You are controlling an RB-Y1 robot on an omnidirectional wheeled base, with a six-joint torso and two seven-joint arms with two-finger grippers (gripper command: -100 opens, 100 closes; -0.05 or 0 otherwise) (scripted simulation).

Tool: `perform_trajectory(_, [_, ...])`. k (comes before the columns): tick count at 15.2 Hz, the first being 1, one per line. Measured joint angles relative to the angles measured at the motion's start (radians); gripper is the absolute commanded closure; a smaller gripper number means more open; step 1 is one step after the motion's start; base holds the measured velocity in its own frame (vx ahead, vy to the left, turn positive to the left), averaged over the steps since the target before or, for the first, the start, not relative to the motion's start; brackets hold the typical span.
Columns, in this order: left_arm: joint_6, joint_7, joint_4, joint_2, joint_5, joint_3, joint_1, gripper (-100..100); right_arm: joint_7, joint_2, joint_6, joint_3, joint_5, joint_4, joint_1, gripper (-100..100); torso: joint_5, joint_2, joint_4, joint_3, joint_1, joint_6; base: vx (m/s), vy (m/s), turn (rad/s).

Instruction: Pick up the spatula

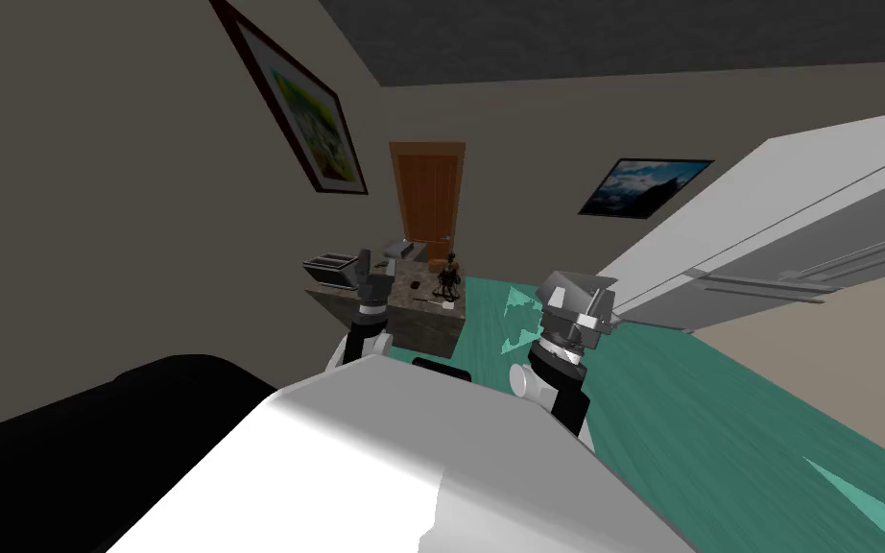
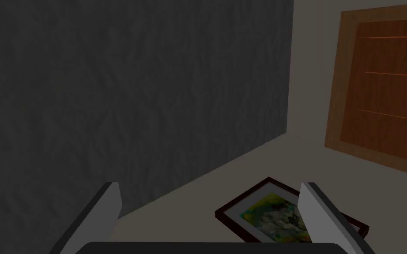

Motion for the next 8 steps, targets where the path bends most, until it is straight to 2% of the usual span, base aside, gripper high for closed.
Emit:
perform_trajectory(3, [-0.001,0.011,0.018,0.055,-0.002,0.003,0.015,-100,0.0,0.0,0.0,0.0,0.0,0.0,0.0,0,-0.001,0.001,0.0,0.0,-0.004,0.0,-0.006,-0.078,-0.04])
perform_trajectory(6, [-0.006,0.027,0.057,0.111,-0.01,0.003,0.038,-100,0.0,0.0,0.0,0.0,0.0,0.0,0.0,0,-0.002,0.0,0.0,0.0,-0.009,0.0,0.002,-0.128,-0.053])
perform_trajectory(8, [-0.012,0.051,0.095,0.158,-0.009,0.02,0.056,-100,0.0,0.0,0.0,0.0,0.0,0.0,0.0,0,-0.002,0.0,0.0,0.0,-0.01,0.0,0.018,-0.151,-0.077])
